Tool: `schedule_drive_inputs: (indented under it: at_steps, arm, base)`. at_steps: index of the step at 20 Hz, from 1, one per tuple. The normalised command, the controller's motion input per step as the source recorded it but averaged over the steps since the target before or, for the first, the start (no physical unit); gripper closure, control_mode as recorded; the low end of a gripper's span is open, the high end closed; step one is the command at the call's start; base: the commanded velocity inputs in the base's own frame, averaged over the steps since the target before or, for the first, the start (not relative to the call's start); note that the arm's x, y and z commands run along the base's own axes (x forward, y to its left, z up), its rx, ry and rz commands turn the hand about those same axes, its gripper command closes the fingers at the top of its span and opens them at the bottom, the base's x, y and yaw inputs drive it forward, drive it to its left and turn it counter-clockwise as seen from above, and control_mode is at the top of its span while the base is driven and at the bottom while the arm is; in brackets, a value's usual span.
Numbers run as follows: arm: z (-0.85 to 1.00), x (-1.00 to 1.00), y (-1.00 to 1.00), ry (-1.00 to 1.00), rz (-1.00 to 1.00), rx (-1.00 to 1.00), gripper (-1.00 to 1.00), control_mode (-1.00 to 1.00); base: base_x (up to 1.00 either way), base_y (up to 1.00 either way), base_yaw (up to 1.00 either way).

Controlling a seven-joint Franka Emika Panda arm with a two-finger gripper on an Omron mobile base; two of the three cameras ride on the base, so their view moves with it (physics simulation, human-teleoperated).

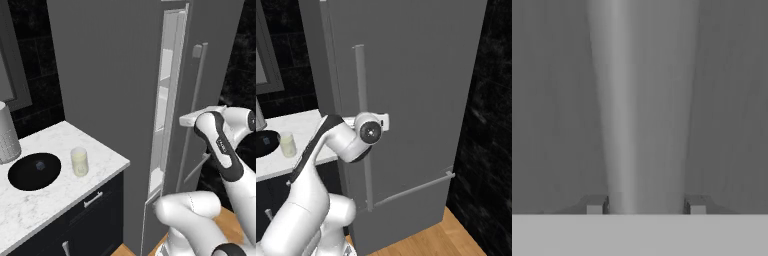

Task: Grab a lemon wedge from the fridge and one ice cube from the ice bowl, and put them in the glass of lemonade.

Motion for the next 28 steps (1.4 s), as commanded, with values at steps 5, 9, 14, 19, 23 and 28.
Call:
schedule_drive_inputs:
  at_steps: [5,9,14,19,23,28]
  arm:
    - [0.11,-0.80,-0.57,0.00,-0.17,0.00,1.00,-1.00]
    - [0.11,-0.73,-0.72,0.00,-0.18,0.00,1.00,-1.00]
    - [0.01,-0.65,-0.70,0.00,-0.25,0.00,-1.00,-1.00]
    - [0.16,-0.51,-0.31,0.00,-0.17,0.00,-1.00,-1.00]
    - [0.46,-0.67,-0.01,-0.05,-0.08,0.00,-1.00,-1.00]
    - [0.62,-0.93,0.00,-0.16,-0.03,0.00,-1.00,-1.00]
  base:
    - [0.00,0.00,0.00]
    - [0.00,0.00,0.00]
    - [0.00,0.00,0.00]
    - [0.00,0.00,0.00]
    - [0.00,0.00,0.00]
    - [0.00,0.00,0.00]
